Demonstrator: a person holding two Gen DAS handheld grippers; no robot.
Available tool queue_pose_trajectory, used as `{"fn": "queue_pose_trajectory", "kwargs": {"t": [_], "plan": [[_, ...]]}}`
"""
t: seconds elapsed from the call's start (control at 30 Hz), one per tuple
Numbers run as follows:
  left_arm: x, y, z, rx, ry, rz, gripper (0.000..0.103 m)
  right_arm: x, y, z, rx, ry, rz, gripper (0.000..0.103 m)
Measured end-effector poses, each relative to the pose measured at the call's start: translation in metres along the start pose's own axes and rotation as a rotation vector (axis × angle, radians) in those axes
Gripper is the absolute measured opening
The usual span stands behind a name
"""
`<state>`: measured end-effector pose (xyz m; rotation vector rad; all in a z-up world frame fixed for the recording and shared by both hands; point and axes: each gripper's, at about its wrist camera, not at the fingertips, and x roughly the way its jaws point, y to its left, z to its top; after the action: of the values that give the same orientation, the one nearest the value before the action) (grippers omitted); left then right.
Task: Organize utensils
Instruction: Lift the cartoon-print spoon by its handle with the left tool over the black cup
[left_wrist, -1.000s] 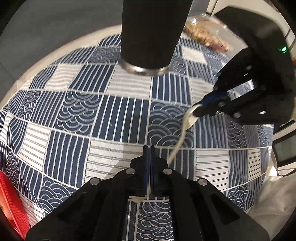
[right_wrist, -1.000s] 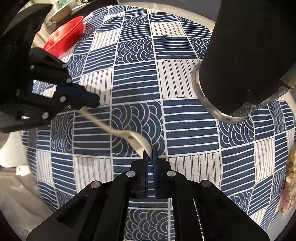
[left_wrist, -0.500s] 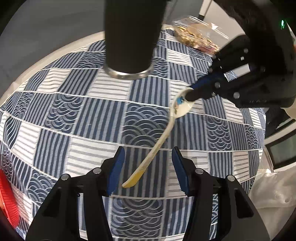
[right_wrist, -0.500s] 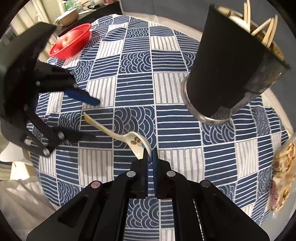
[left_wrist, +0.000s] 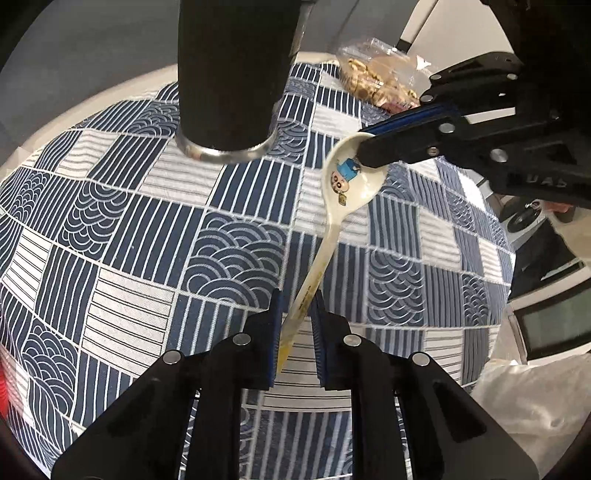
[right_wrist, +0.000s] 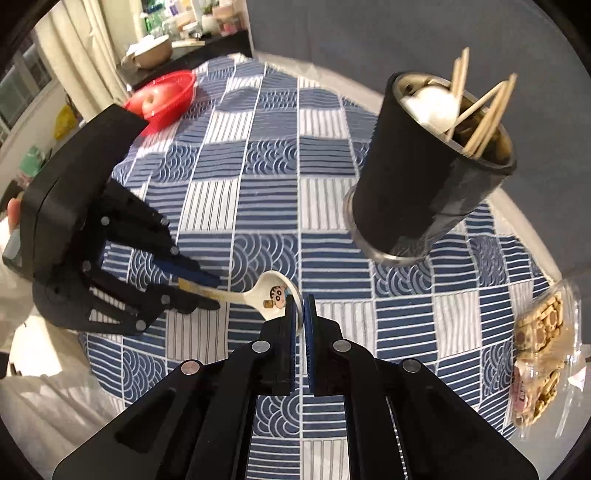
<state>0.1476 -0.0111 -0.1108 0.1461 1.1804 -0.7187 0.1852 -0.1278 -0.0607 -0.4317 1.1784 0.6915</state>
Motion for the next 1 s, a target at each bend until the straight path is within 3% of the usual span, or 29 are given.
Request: {"fn": "queue_pose_trajectory", "kwargs": {"t": [0.1,0.57,1.0], "plan": [[-0.006,-0.013,0.008,0.023,-0.009,0.055,0.016,-0.008,-0.007,-0.003,0.01,-0.019,0.0,0.004],[-0.027,-0.071,0.048,0.032,-0.099,0.12,0.016,-0.084,-0.054,-0.024,0.023,-0.152,-0.068,0.004],[-0.042,-0.119,0.105,-0.006,-0.229,0.134,0.016,-0.147,-0.104,-0.032,-0.003,-0.246,-0.151,0.005]]}}
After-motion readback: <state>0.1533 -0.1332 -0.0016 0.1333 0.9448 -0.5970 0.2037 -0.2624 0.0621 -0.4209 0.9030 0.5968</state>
